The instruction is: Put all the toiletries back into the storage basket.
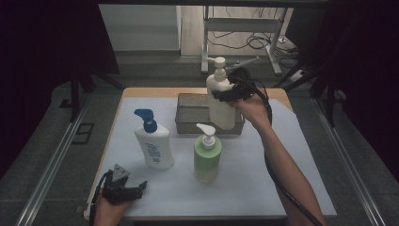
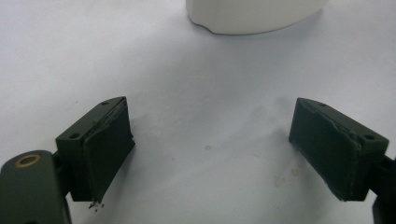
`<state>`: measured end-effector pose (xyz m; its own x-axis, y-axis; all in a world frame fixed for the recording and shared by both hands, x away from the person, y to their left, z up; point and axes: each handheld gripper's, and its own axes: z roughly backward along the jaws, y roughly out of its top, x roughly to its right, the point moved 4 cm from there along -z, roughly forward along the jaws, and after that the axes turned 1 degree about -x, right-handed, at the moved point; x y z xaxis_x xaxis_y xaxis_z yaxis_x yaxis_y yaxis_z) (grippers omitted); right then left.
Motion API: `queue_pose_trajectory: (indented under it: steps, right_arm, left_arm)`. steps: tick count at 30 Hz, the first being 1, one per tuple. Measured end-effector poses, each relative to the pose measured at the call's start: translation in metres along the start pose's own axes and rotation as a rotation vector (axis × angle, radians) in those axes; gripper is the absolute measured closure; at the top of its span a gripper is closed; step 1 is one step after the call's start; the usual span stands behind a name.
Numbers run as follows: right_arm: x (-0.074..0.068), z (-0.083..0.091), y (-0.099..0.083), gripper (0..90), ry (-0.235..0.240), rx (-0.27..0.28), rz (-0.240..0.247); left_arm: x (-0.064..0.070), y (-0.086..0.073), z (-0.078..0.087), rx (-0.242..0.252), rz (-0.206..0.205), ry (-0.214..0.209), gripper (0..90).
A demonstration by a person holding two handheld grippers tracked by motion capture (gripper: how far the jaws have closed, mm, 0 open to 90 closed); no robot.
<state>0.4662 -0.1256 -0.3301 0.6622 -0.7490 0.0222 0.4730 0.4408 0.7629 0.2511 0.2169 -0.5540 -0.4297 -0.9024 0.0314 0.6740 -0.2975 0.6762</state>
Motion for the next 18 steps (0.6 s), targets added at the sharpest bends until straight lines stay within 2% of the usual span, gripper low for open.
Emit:
queue_pose_trajectory:
  steps: [7, 18]
  right_arm:
    - [0.002, -0.009, 0.007, 35.7, -0.017, 0.004, 0.003]
    - [0.003, -0.027, 0.017, 35.8, -0.017, 0.016, 0.003]
  left_arm:
    - [0.0, 0.0, 0.0, -0.001, -0.003, 0.001, 12.6]
    - [0.0, 0.0, 0.0, 0.0, -0.002, 0.001, 12.7]
